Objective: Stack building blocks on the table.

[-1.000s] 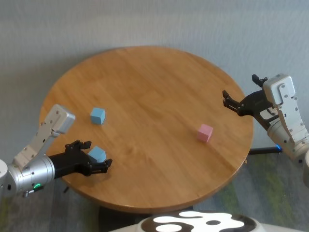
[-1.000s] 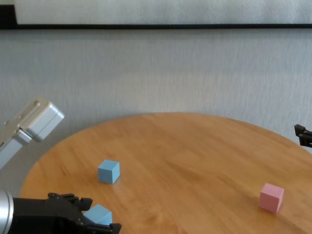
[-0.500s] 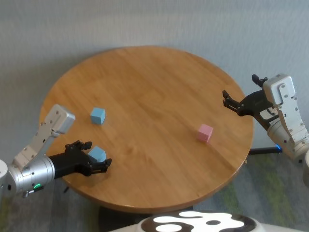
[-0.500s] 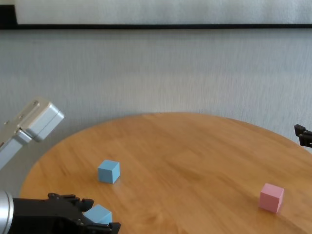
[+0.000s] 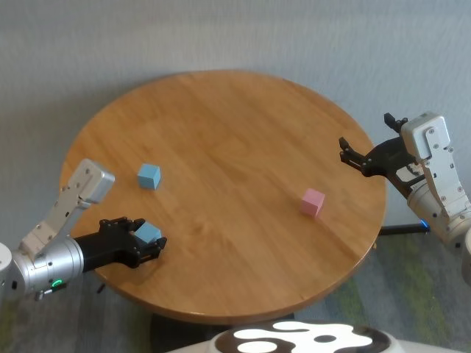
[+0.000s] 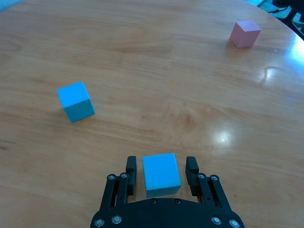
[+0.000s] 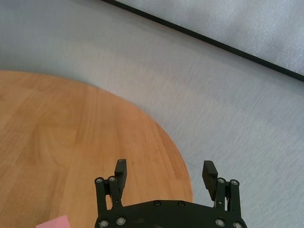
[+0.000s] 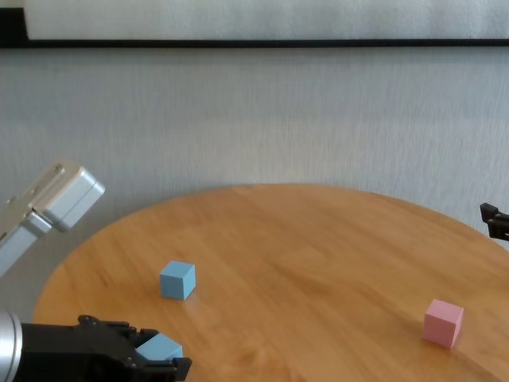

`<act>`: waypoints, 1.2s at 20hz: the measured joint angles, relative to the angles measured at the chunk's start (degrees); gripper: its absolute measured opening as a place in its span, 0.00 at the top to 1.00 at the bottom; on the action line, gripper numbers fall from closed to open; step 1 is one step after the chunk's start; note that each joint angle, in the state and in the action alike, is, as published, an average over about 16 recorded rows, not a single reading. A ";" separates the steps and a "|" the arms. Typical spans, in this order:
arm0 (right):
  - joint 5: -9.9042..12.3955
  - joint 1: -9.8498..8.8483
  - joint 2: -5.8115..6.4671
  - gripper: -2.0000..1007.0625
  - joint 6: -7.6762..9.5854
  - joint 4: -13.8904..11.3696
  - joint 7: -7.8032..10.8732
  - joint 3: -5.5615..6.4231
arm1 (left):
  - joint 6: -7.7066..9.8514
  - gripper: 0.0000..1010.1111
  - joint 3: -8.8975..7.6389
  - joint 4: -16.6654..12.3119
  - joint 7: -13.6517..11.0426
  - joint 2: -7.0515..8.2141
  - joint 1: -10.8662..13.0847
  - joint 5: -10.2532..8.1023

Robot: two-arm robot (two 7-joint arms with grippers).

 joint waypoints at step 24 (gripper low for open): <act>0.00 0.00 0.00 0.00 0.00 0.00 0.00 0.00 | -5.89 0.61 0.95 1.78 -4.68 -0.23 -1.50 0.91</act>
